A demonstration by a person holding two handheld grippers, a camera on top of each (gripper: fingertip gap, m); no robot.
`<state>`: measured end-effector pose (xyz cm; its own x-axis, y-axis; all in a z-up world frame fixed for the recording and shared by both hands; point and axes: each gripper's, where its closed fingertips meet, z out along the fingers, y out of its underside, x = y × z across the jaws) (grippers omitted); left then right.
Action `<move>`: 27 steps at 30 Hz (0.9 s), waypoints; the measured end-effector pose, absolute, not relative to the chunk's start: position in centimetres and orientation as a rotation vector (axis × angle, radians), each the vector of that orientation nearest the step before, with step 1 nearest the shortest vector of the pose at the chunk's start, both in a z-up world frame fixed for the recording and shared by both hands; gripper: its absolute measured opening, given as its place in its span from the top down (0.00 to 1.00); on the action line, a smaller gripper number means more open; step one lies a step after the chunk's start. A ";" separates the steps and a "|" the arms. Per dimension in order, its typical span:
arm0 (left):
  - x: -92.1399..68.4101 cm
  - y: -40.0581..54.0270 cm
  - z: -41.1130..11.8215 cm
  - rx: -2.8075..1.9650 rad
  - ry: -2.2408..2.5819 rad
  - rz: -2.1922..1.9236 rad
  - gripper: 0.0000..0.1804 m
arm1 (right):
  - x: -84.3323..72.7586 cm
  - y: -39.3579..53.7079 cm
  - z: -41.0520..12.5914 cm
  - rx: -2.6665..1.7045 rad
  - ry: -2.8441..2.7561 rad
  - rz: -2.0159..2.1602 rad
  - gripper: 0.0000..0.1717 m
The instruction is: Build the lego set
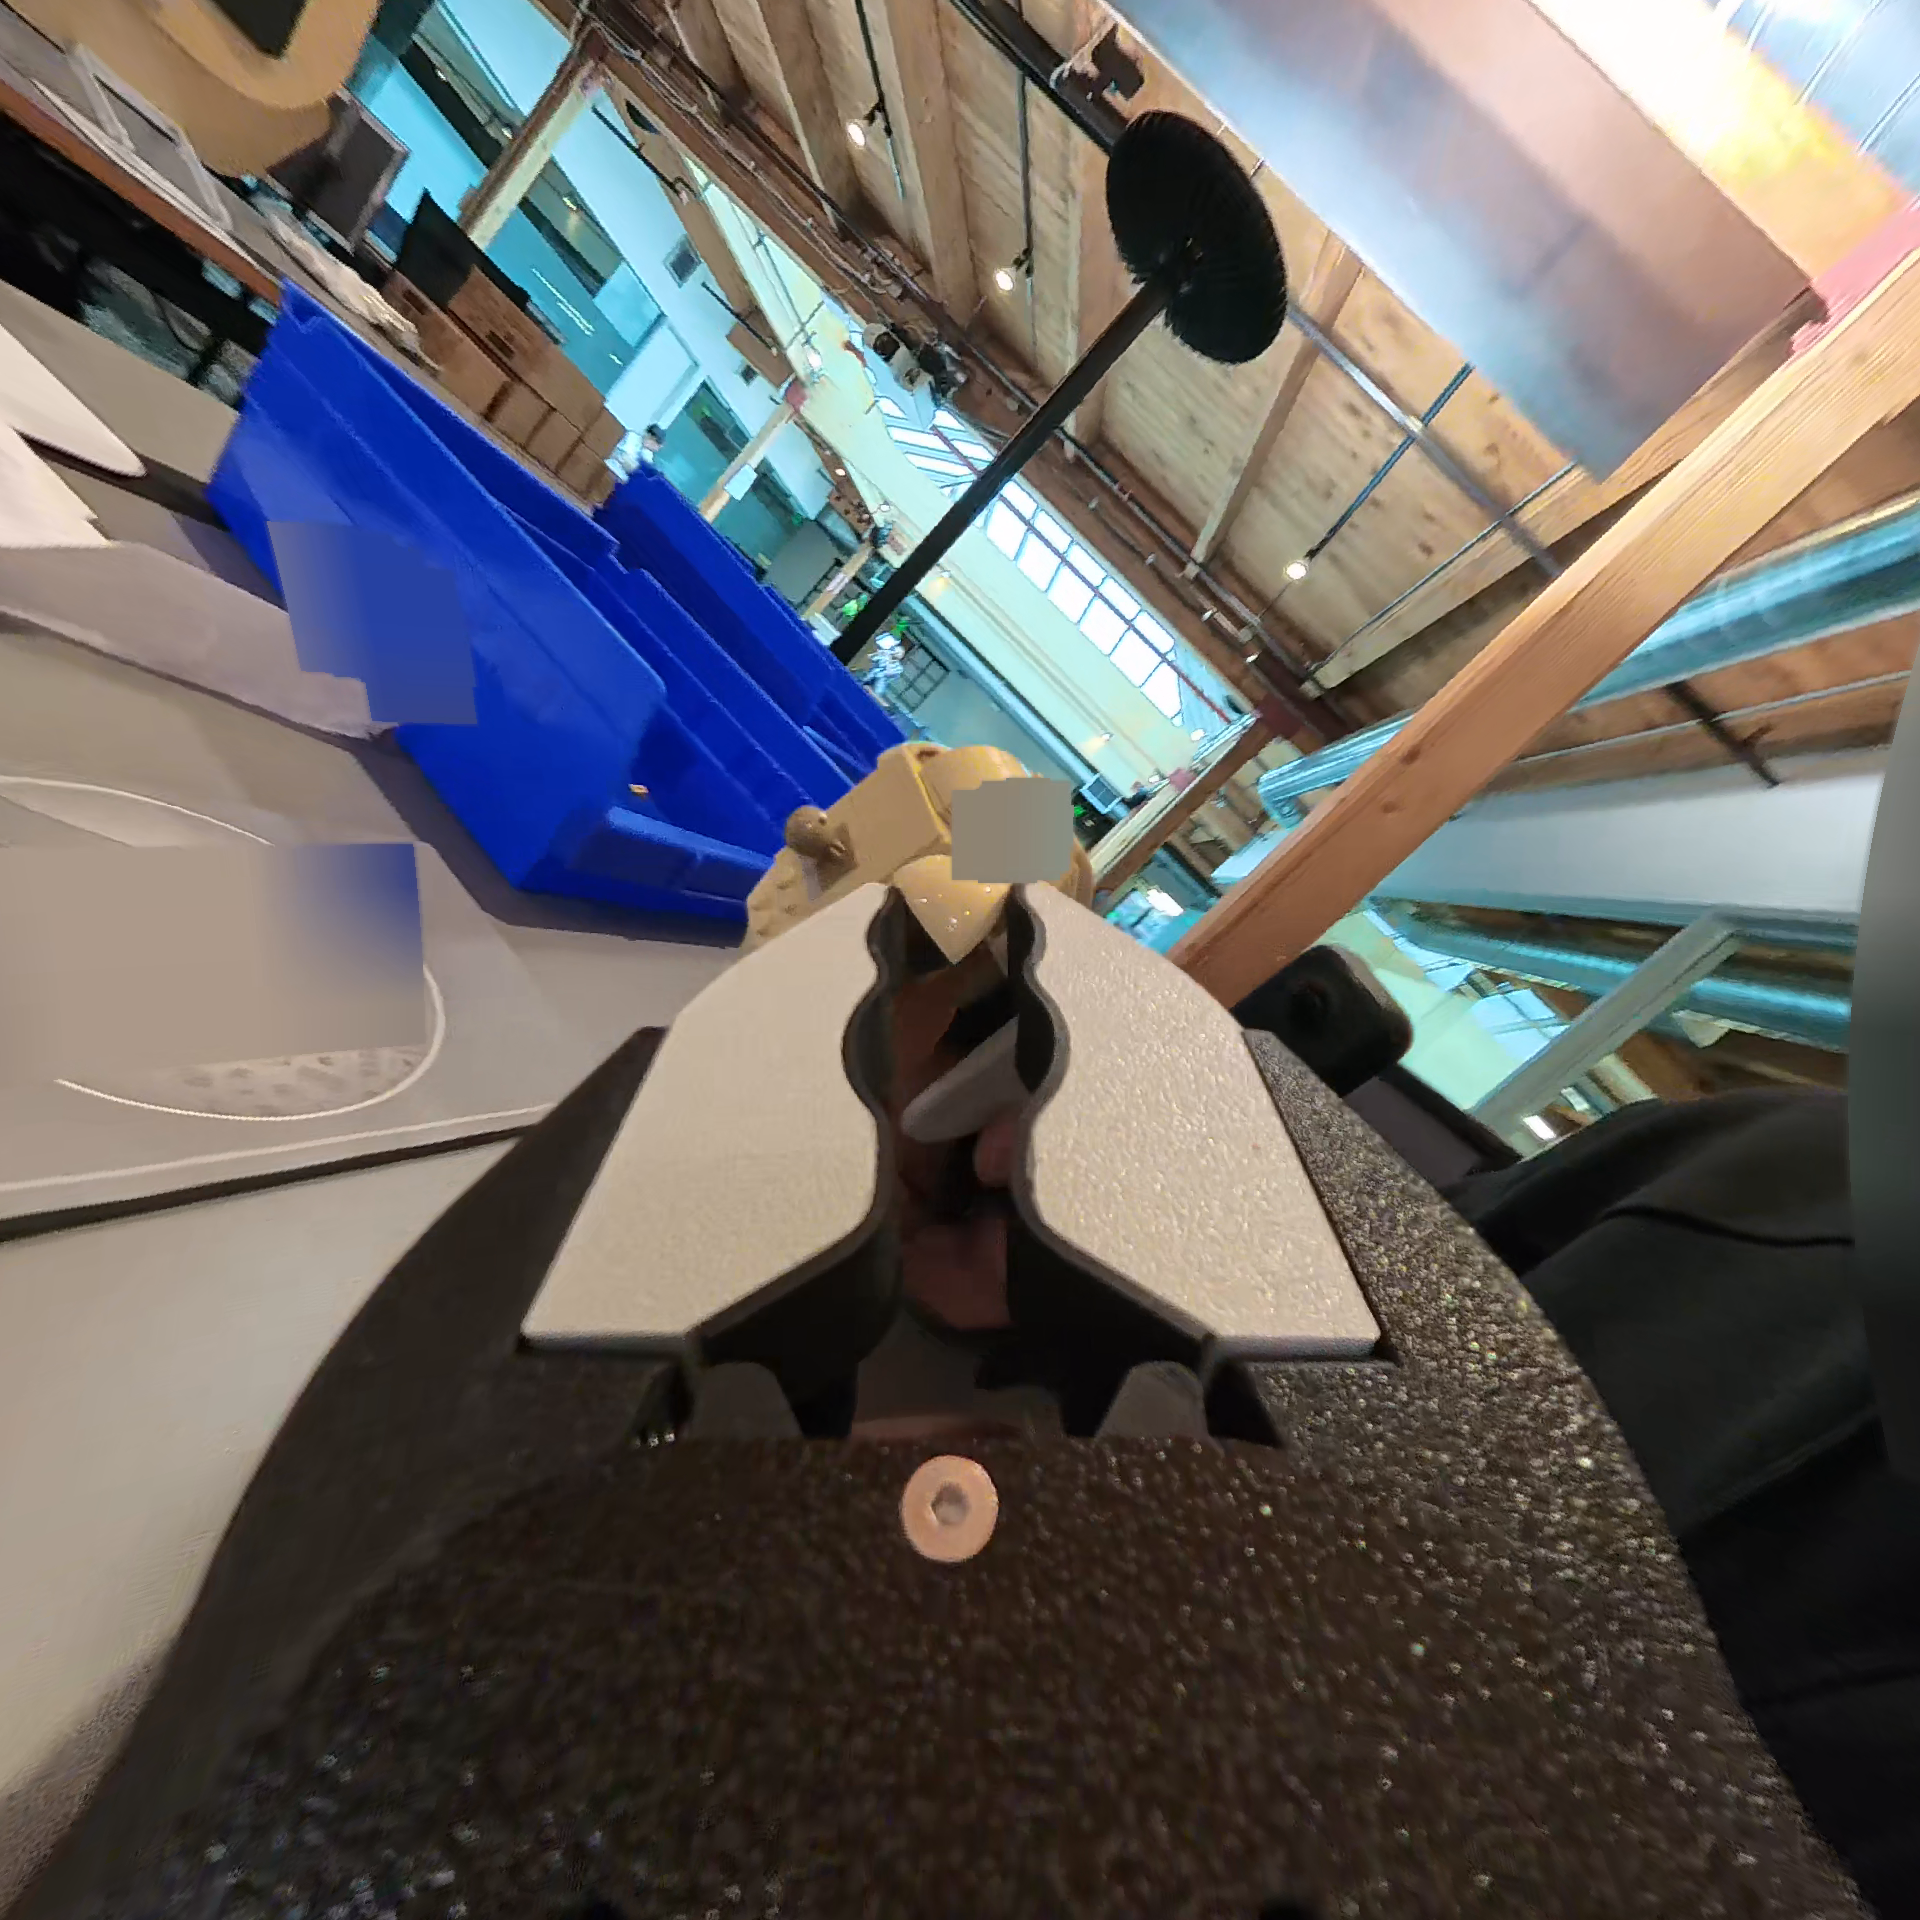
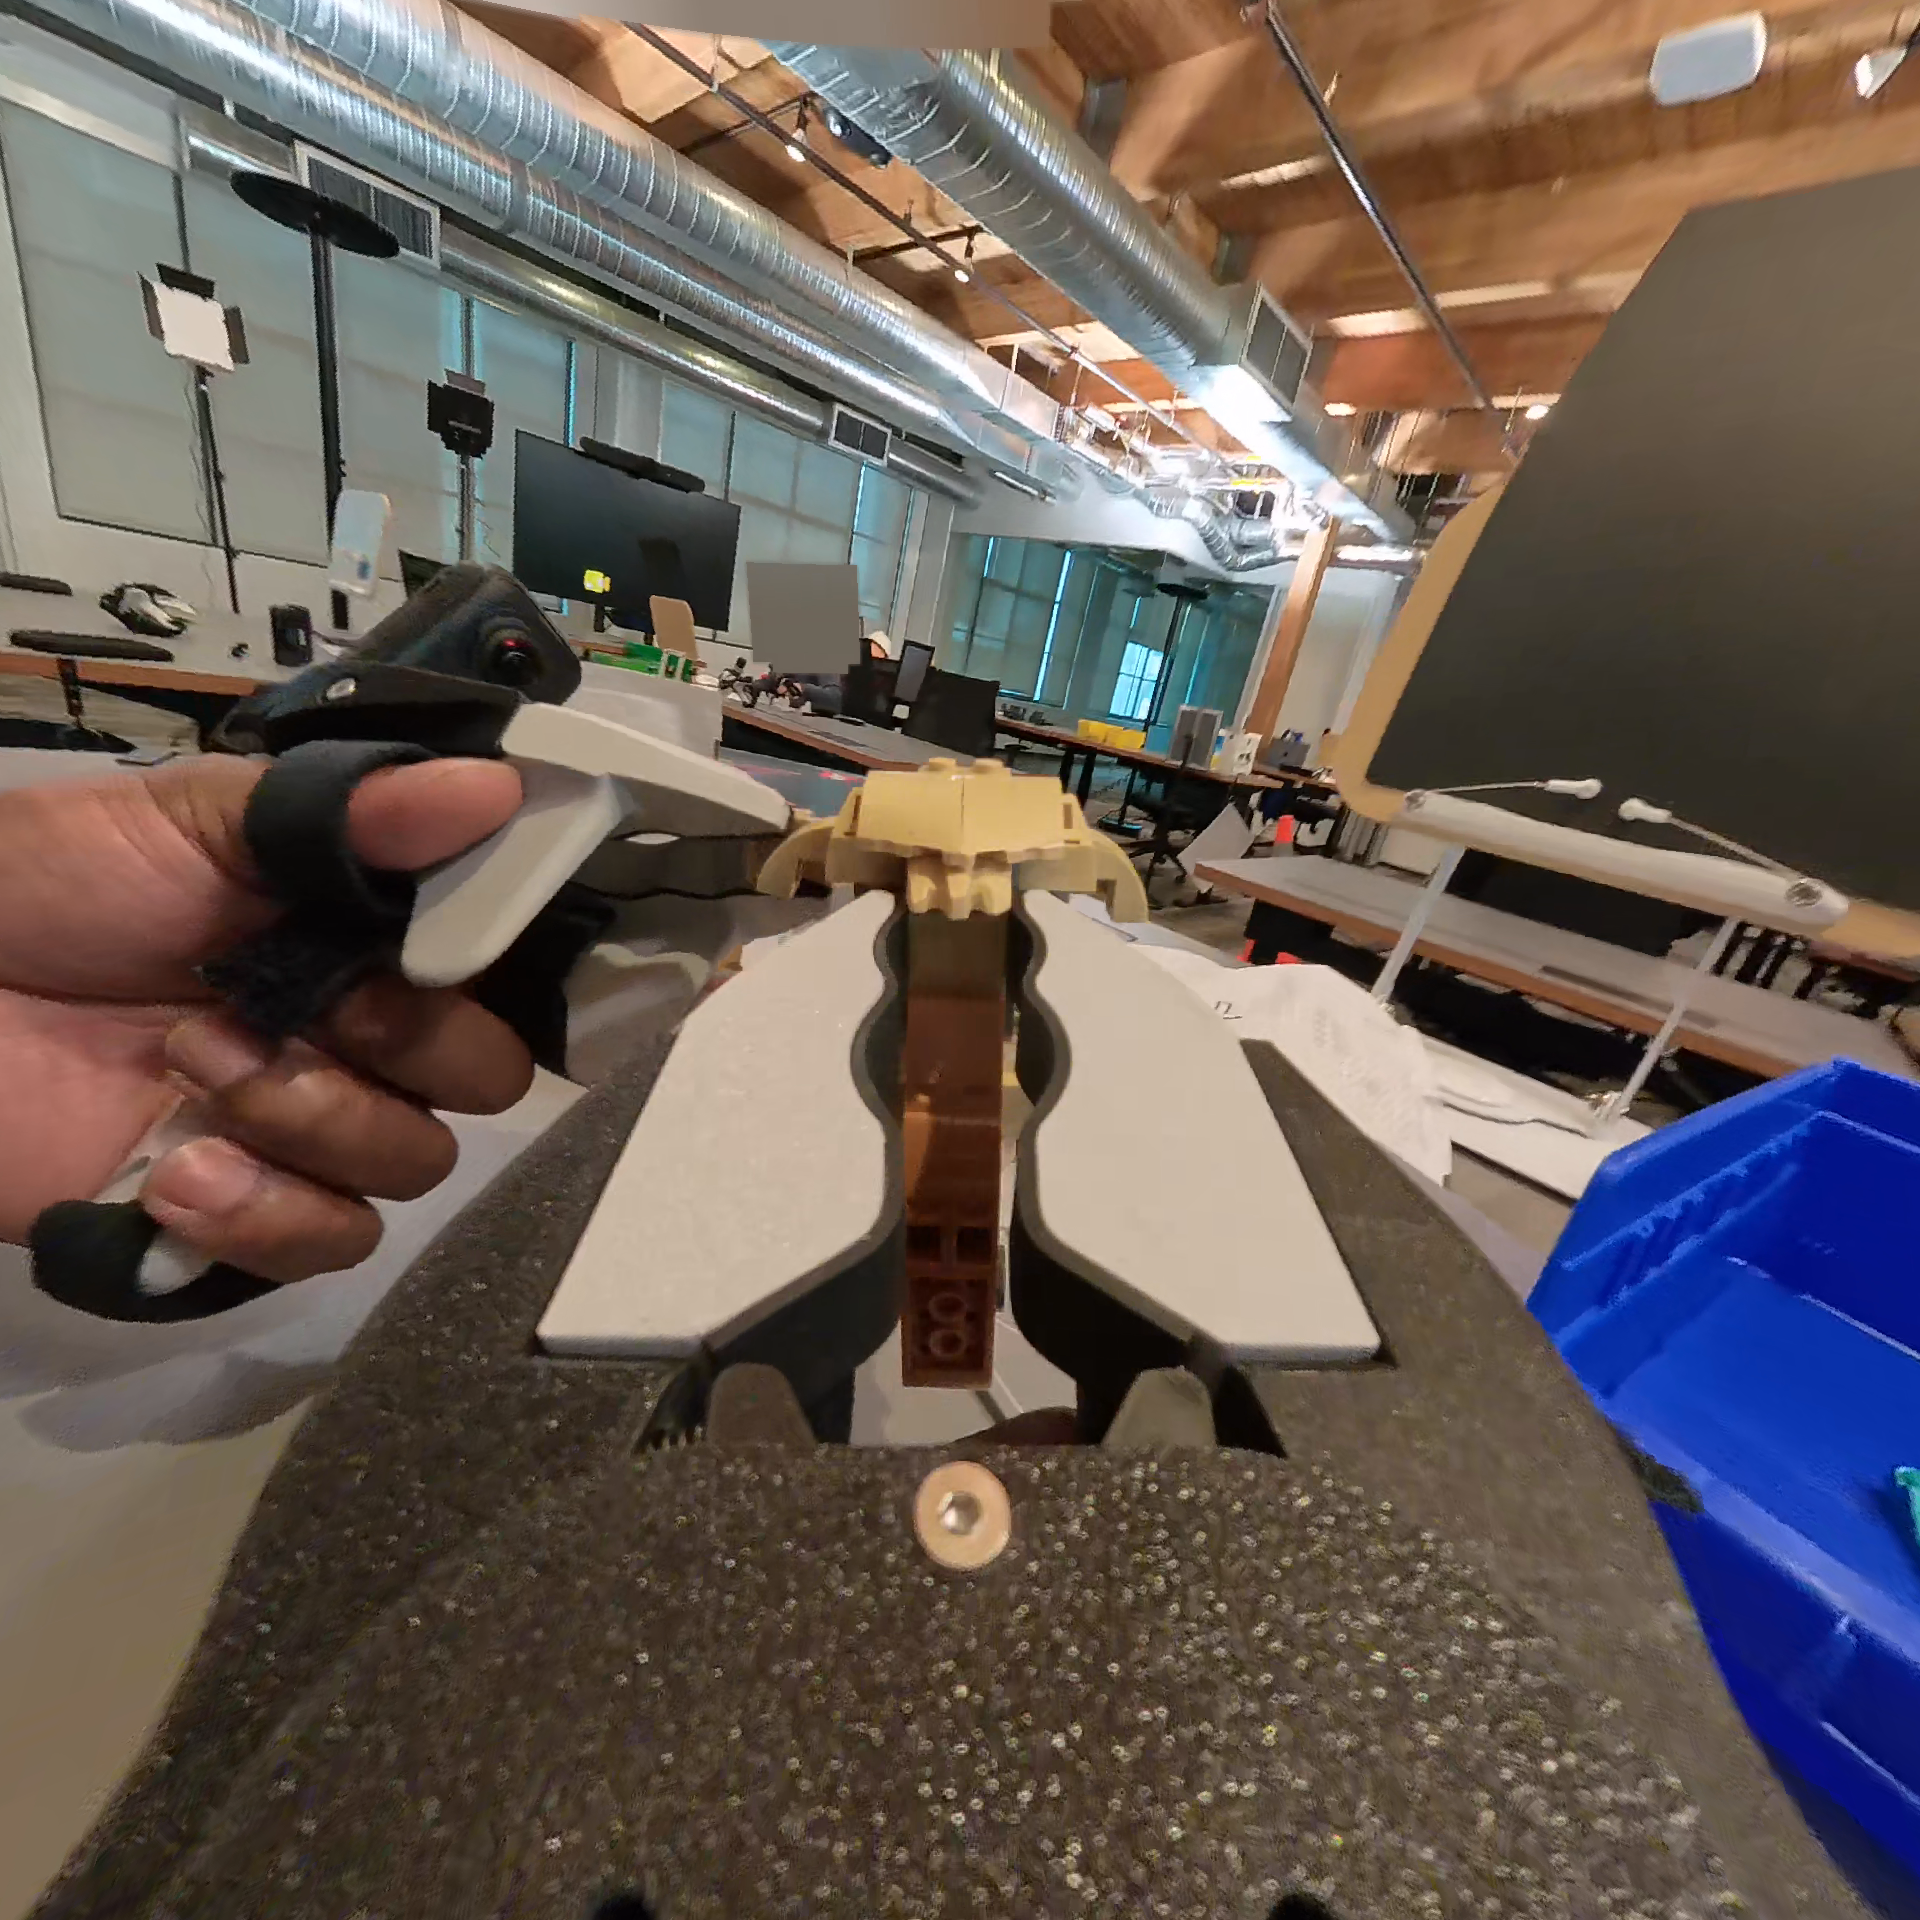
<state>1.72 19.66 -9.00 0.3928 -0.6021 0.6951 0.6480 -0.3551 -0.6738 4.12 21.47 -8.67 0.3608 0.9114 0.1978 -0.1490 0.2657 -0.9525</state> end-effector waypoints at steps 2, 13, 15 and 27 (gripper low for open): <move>1.9 19.5 -8.8 -1.422 -0.068 -1.346 0.90 | 4.1 21.4 -8.7 -1.027 -0.924 0.844 0.90; 2.6 19.2 -8.3 -1.419 -0.102 -1.411 0.90 | 4.3 20.7 -8.1 -0.921 -0.942 0.694 0.90; 2.7 19.1 -8.2 -1.415 -0.110 -1.427 0.90 | 4.3 20.6 -8.0 -0.909 -0.941 0.667 0.90; 3.0 18.9 -8.0 -1.360 -0.176 -1.493 0.90 | 4.7 20.0 -7.5 -0.866 -0.926 0.616 0.90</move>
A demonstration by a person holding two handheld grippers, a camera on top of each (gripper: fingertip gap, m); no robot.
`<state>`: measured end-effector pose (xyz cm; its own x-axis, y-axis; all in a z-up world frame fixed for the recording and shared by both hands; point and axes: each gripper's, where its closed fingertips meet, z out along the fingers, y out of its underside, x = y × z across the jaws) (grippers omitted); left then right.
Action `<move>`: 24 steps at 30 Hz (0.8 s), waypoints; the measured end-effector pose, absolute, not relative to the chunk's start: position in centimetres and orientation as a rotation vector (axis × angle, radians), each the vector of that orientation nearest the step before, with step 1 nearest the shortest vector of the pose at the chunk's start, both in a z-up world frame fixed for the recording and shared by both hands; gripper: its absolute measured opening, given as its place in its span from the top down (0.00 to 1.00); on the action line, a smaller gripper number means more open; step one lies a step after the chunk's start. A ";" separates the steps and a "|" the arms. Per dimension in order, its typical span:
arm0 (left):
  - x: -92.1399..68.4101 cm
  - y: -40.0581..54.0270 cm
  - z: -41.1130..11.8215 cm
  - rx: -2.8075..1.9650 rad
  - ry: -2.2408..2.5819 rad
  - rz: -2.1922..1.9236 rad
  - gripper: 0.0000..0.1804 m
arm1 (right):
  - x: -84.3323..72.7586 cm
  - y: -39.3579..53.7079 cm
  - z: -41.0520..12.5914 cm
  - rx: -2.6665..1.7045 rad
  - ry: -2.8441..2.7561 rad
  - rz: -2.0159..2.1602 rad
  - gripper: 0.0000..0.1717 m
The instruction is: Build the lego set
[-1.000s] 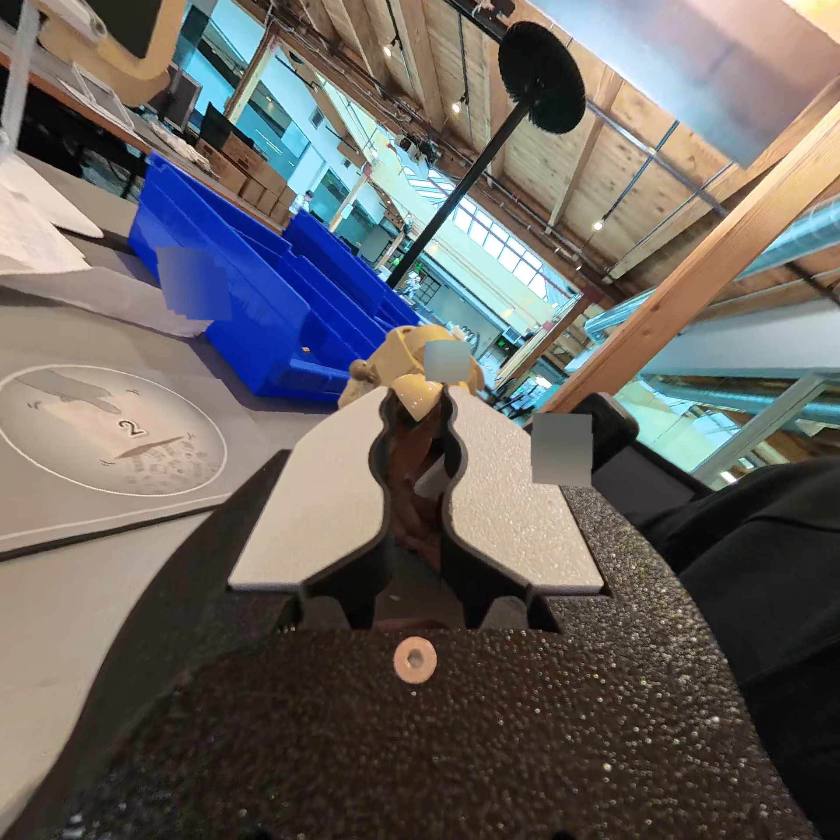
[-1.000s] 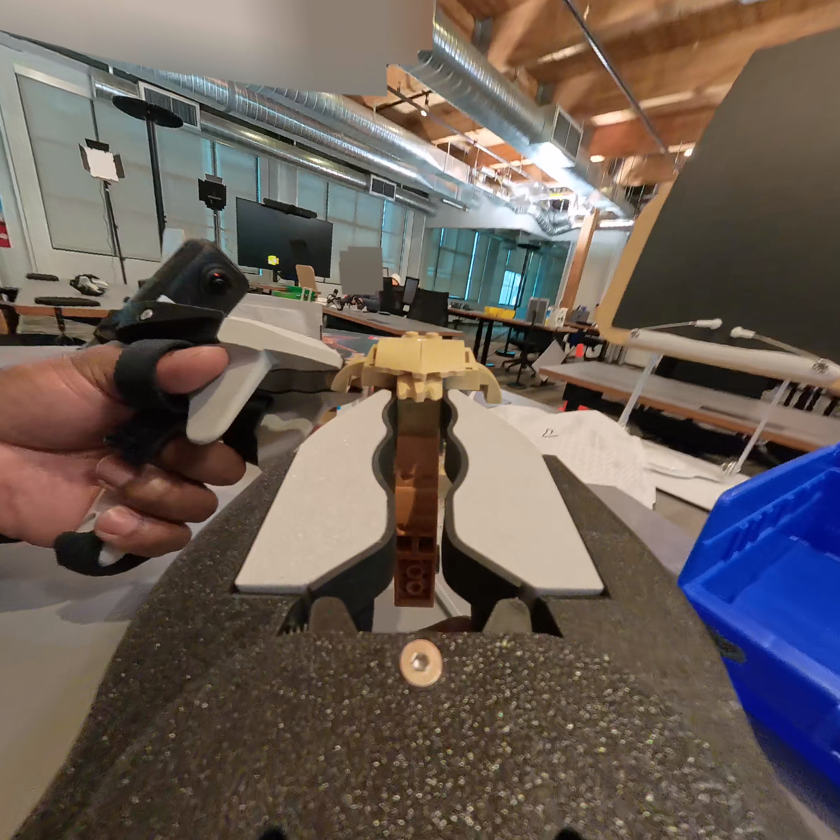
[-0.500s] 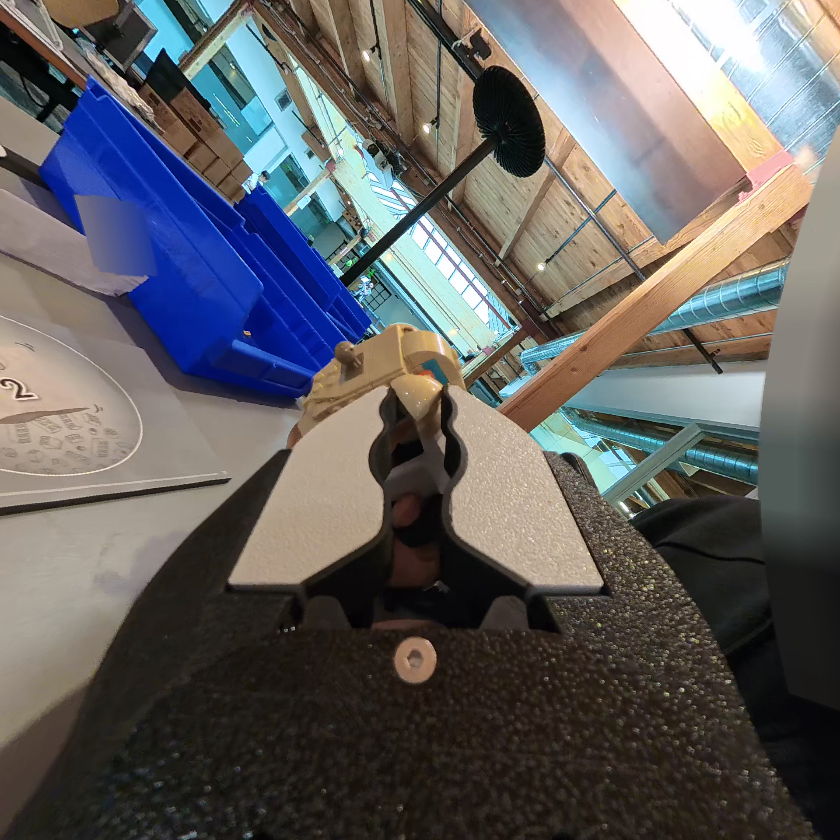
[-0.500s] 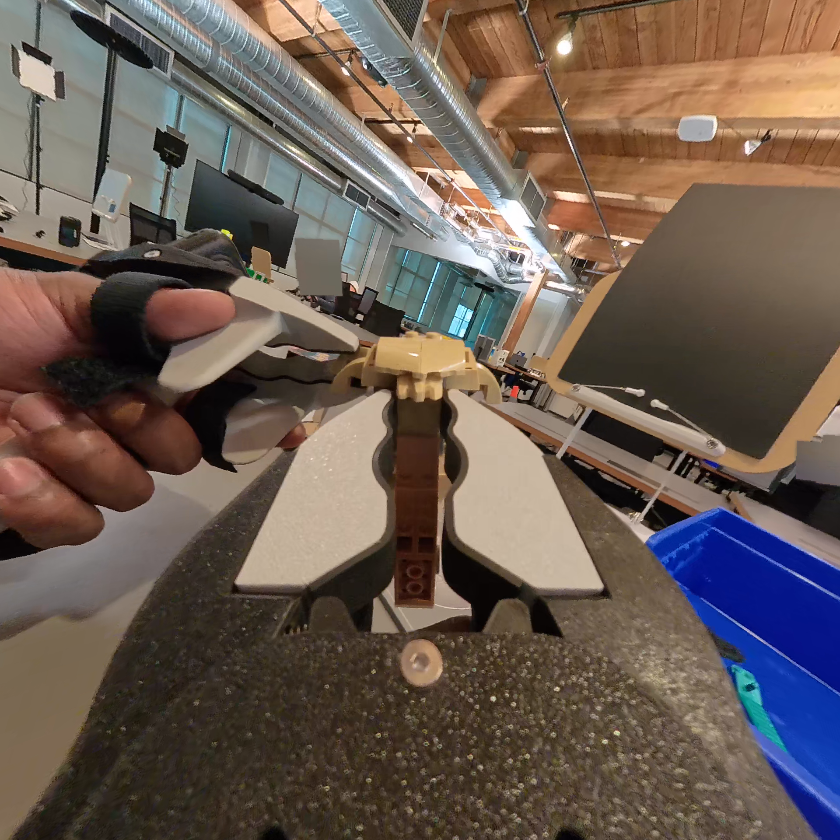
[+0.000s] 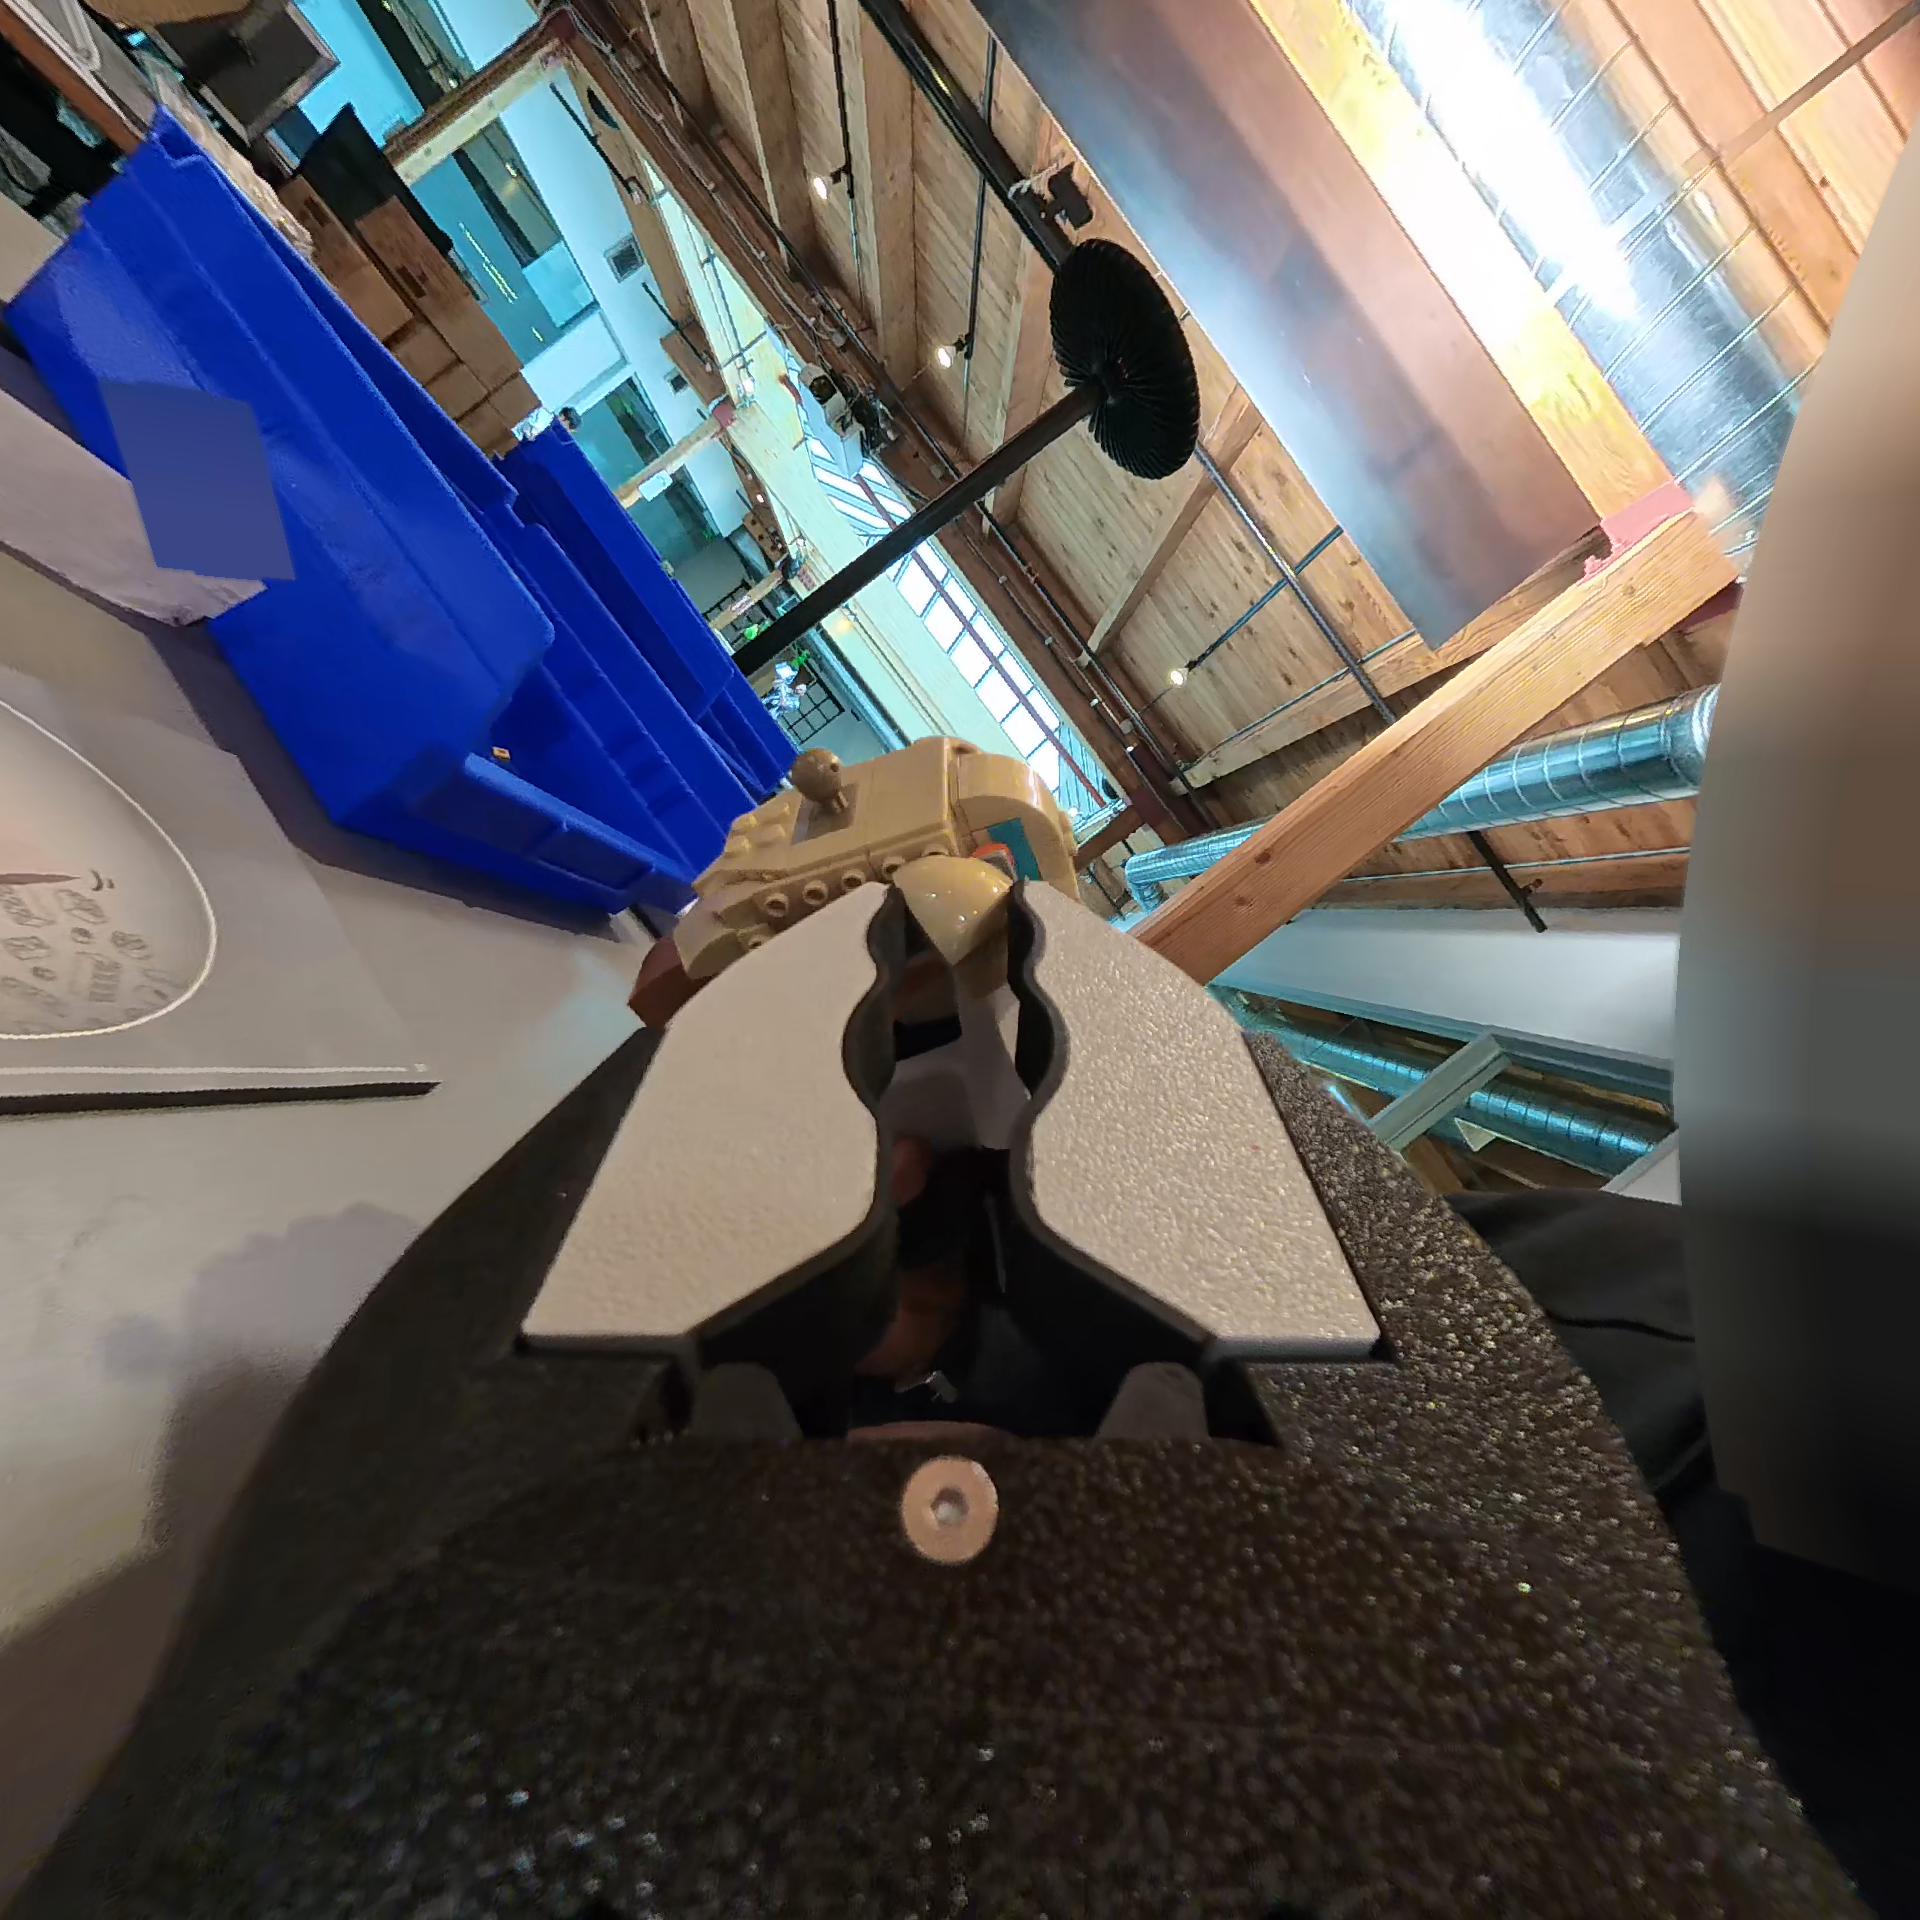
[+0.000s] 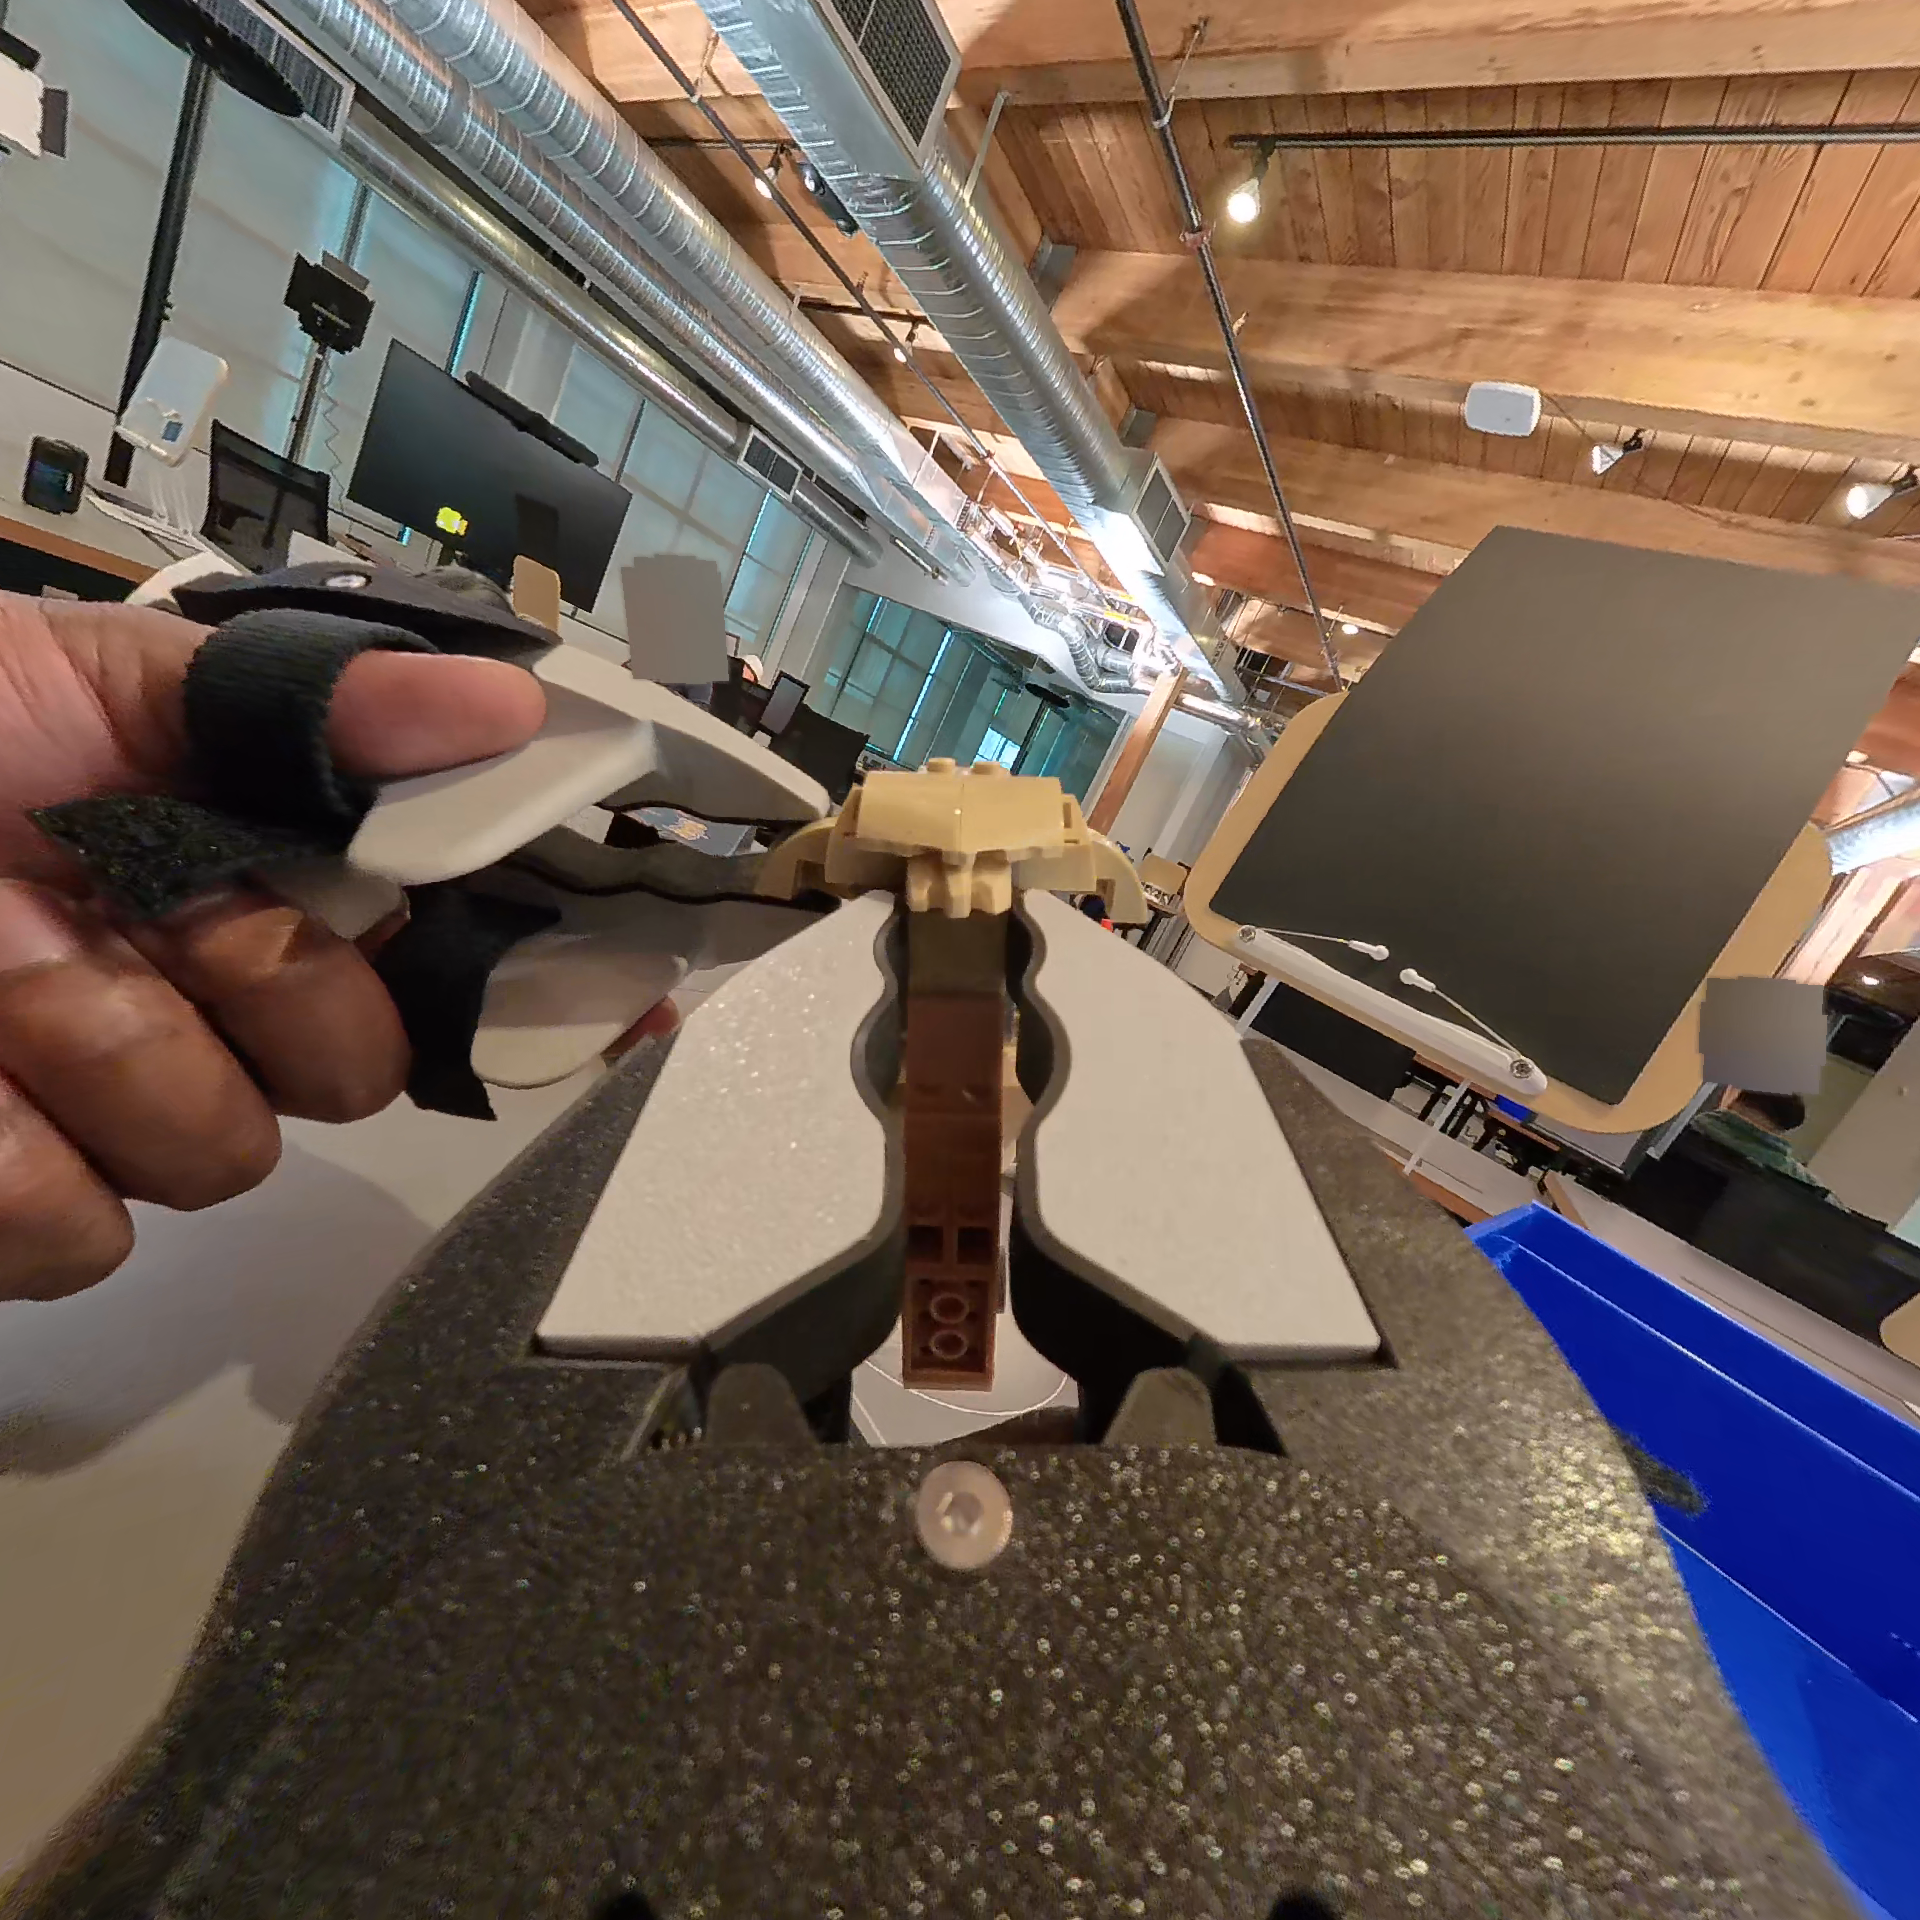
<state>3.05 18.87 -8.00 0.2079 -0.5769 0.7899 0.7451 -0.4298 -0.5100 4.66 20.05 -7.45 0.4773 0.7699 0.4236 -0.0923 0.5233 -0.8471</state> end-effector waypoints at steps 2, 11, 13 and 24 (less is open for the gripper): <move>3.1 18.8 -8.0 -1.351 -0.184 -1.498 0.90 | 4.7 20.0 -7.4 -0.863 -0.926 0.612 0.90; 3.0 18.7 -7.6 -1.258 -0.259 -1.559 0.90 | 4.7 20.0 -7.5 -0.859 -0.923 0.559 0.90; 3.0 18.8 -7.7 -1.255 -0.272 -1.551 0.90 | 4.8 19.8 -7.4 -0.854 -0.919 0.565 0.90; 3.4 18.7 -7.8 -1.287 -0.236 -1.541 0.90 | 4.9 19.9 -7.5 -0.864 -0.908 0.587 0.90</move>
